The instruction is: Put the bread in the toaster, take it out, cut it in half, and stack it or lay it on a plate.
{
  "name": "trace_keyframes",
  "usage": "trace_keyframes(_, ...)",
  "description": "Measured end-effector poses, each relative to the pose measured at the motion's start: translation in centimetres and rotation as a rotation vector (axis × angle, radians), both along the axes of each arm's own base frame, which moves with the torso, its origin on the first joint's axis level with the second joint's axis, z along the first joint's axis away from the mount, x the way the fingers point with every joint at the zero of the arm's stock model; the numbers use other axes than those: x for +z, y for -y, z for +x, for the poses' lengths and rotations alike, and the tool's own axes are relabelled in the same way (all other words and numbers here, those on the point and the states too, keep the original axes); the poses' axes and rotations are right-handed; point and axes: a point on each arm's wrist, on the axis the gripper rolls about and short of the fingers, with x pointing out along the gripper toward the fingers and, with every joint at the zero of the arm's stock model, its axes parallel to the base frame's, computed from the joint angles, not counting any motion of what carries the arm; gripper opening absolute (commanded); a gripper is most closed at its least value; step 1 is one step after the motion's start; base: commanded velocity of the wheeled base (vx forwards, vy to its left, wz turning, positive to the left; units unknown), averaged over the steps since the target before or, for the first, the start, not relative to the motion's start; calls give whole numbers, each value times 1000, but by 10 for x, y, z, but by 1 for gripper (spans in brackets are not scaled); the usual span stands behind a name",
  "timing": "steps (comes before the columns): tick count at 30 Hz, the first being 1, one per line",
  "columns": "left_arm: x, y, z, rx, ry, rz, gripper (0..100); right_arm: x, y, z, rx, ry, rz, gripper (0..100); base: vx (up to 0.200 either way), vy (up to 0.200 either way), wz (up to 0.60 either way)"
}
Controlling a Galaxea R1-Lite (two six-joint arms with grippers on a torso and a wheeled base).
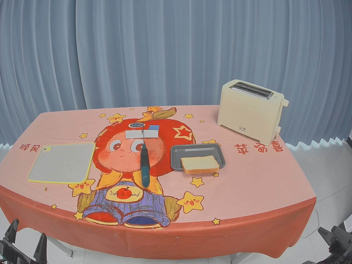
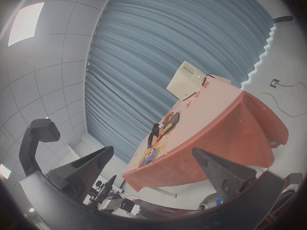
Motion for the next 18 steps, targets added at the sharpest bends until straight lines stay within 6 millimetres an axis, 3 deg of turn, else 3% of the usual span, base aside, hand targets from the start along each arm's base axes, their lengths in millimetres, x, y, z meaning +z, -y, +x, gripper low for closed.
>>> trace_keyframes(18, 0, 0, 0, 0, 0, 0, 100, 19, -2, 24, 140, -94, -13, 100, 0, 0, 0)
